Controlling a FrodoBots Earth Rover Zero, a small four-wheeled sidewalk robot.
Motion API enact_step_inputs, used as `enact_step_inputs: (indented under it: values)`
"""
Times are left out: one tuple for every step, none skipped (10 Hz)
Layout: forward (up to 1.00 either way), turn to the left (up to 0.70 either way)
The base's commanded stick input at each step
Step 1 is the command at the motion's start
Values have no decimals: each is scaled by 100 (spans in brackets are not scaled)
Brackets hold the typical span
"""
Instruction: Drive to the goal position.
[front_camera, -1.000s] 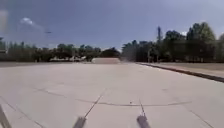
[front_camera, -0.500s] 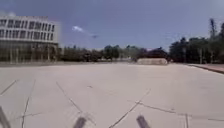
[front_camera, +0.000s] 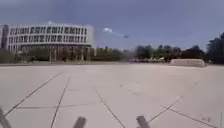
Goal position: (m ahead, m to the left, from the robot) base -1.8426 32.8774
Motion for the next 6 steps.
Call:
enact_step_inputs:
  values:
    - [0, 45]
    - [0, 45]
    - [0, 45]
    - [0, 45]
    - [0, 45]
    - [0, 45]
